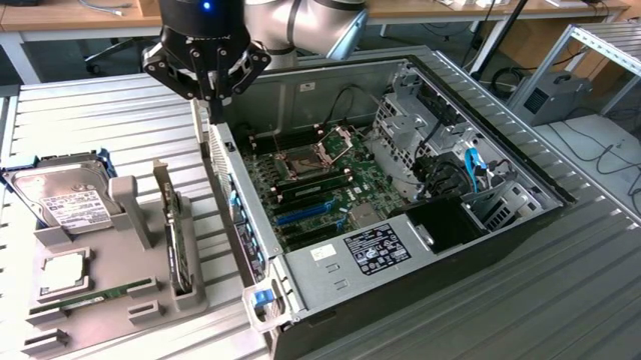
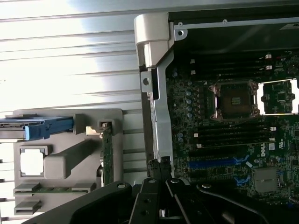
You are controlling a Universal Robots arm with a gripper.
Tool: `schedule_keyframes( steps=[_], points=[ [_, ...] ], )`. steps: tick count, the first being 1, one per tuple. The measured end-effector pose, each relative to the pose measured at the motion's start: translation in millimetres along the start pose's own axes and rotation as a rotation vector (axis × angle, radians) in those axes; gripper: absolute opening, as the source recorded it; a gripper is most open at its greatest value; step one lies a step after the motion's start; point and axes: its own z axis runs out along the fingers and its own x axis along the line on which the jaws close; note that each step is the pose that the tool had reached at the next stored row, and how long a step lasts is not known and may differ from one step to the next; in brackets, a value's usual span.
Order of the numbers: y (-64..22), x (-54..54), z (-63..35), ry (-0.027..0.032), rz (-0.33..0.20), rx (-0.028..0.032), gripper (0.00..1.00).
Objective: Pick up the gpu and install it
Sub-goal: 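Reach for the gpu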
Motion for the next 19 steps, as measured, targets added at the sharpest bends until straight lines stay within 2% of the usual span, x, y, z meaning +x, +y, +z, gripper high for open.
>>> schedule_keyframes(
  steps=[19],
  points=[
    [-0.8, 10.0, -0.2, 0.0, 0.0, 0.0001, 0.11]
  ],
)
